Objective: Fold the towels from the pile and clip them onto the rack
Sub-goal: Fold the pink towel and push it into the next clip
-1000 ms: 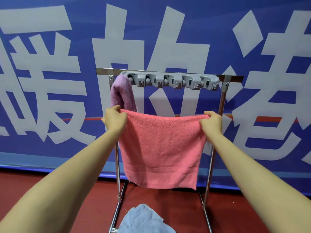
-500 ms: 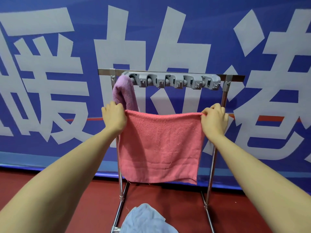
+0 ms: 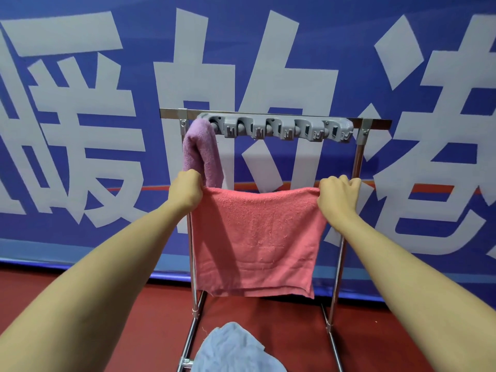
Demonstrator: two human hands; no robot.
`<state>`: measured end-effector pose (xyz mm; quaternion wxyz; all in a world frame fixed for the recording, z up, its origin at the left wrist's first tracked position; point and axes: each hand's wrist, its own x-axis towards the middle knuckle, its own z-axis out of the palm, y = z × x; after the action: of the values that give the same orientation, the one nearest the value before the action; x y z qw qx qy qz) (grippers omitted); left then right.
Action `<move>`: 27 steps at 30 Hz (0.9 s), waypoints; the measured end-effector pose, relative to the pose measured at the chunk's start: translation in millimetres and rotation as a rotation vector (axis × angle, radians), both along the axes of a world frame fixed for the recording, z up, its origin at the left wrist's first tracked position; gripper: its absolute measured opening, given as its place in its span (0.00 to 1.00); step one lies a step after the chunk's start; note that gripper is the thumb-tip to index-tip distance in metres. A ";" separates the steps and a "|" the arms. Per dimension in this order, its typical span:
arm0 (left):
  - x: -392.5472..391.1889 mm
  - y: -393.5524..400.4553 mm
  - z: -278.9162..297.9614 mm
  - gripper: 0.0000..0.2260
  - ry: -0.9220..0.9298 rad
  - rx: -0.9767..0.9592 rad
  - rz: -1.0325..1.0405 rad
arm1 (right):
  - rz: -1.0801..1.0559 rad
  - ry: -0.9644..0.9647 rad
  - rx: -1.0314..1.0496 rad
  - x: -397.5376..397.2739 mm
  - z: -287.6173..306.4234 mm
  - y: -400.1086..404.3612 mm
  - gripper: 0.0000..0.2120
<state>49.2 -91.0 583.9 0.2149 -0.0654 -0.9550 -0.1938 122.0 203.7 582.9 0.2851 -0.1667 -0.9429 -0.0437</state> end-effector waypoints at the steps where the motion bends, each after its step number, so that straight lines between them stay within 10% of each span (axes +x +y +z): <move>1: 0.0 -0.7 -2.2 0.12 -0.010 0.019 0.000 | -0.012 -0.012 0.039 0.4 -1.3 -0.1 0.07; 27: 12.8 3.8 3.0 0.14 0.115 -0.242 0.125 | 0.091 0.097 -0.208 -1.5 8.6 7.1 0.11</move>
<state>62.0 -87.2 586.9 0.2712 -0.0424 -0.9598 -0.0594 120.4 210.9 591.6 0.3134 -0.1544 -0.9340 0.0752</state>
